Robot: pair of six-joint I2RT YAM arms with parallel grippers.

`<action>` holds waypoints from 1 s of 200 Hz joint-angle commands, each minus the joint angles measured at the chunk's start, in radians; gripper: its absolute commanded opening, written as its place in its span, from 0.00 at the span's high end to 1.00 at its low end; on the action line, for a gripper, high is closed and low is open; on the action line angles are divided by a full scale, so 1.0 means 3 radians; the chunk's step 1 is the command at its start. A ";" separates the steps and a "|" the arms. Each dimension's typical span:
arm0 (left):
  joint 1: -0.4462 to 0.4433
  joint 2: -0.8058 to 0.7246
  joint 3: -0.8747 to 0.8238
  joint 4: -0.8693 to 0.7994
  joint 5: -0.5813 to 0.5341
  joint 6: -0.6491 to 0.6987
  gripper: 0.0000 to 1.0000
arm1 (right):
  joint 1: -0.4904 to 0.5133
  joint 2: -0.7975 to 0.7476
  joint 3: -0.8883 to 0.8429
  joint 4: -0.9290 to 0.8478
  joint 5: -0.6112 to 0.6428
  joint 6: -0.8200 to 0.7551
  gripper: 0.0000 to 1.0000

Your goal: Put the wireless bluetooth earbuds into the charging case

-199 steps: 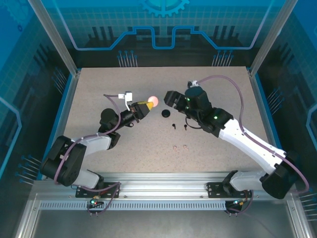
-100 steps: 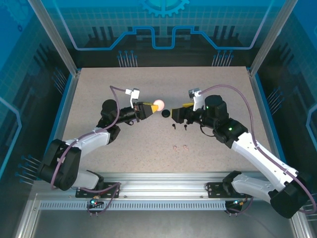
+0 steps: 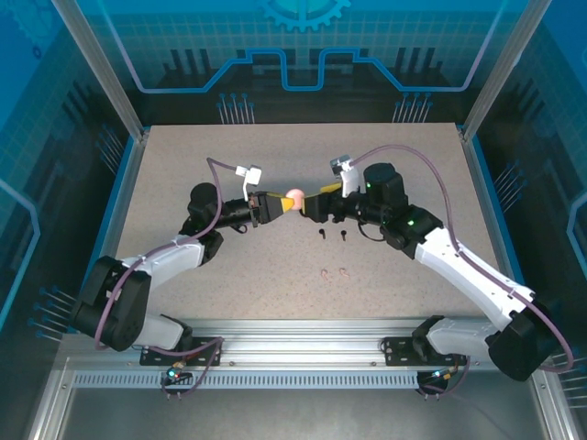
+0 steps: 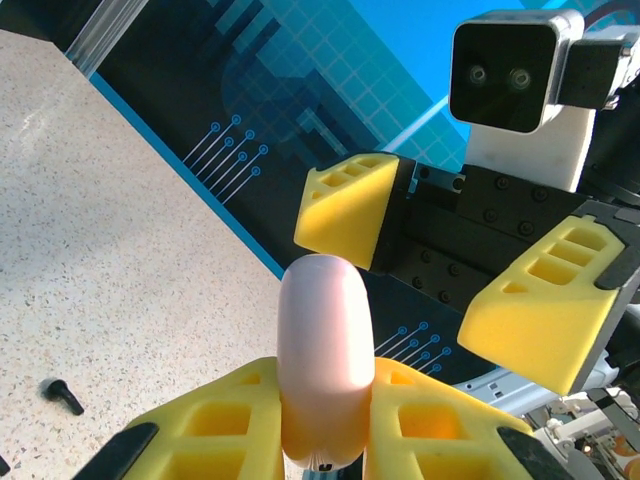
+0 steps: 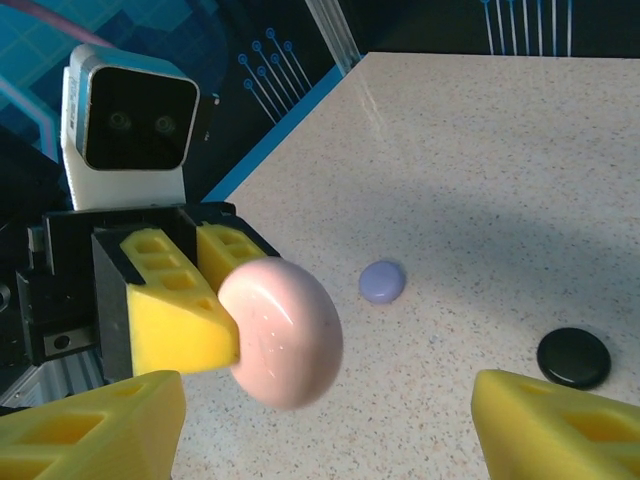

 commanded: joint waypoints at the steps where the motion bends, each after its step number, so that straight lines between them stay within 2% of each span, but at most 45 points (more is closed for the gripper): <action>1: 0.0004 -0.0128 0.0133 -0.0071 0.0101 0.0048 1.00 | 0.0072 0.0119 0.0169 0.0098 -0.0042 -0.0055 0.25; 46: 0.0001 -0.0224 0.0169 -0.0186 0.0140 0.0098 1.00 | 0.0054 0.0300 0.0202 0.0091 0.0065 -0.0097 0.30; 95: 0.0000 -0.0320 0.0128 -0.0276 0.0165 0.0168 1.00 | -0.0182 0.0352 0.0069 0.0215 0.0166 0.0152 0.37; 144: 0.0002 -0.0344 0.0134 -0.0297 0.0159 0.0213 1.00 | -0.0215 0.0029 -0.0077 0.0252 0.0011 0.0260 0.37; 200: 0.0002 -0.0326 0.0102 -0.0114 0.0240 0.0175 1.00 | -0.0215 -0.0137 -0.0154 0.0301 -0.0592 0.0213 0.40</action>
